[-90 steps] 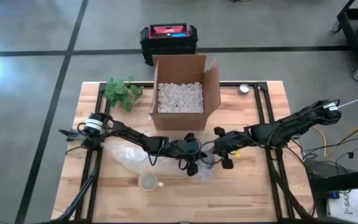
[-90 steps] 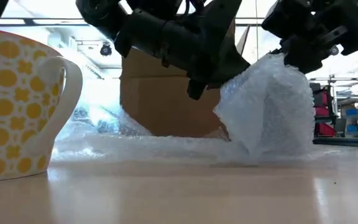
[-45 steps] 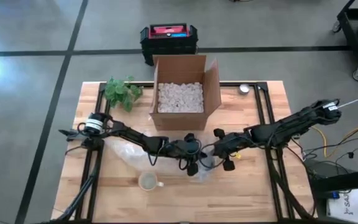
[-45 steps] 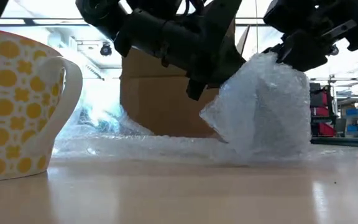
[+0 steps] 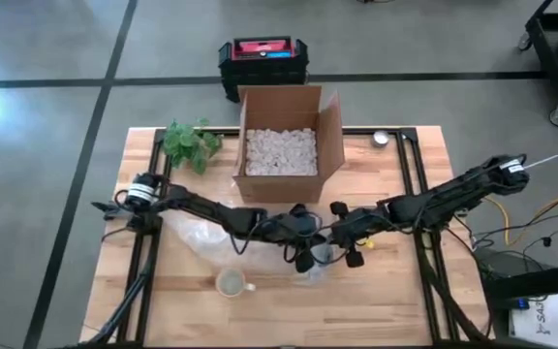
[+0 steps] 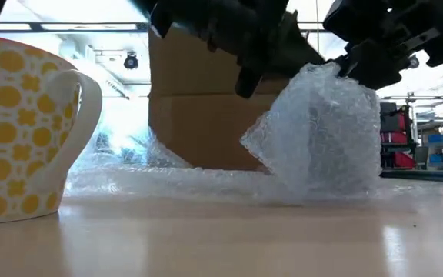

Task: Wrap mug
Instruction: Wrap the blue mug with the right bubble wrap

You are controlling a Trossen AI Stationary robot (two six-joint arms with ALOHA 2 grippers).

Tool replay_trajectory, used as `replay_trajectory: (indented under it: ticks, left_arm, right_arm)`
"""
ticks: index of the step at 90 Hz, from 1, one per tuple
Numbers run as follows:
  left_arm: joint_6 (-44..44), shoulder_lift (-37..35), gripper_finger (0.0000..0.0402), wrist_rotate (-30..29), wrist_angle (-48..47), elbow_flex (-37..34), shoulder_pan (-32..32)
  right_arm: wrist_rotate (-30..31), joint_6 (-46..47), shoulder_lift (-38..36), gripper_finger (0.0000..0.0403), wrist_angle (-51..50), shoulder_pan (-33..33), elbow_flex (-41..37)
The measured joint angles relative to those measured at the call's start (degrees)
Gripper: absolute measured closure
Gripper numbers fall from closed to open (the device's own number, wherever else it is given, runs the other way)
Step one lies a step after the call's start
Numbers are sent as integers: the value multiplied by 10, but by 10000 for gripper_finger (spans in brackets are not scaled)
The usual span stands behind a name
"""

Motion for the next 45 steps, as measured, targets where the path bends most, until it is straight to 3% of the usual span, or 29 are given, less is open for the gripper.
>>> replay_trajectory:
  ticks: [15,45]
  left_arm:
    - [22,11,402,-23,4,12,1]
    - [20,53,402,-15,34,10,0]
  right_arm:
    - [0,-1,-1,401,-2,0,0]
    - [0,5,-4,401,-13,0,-2]
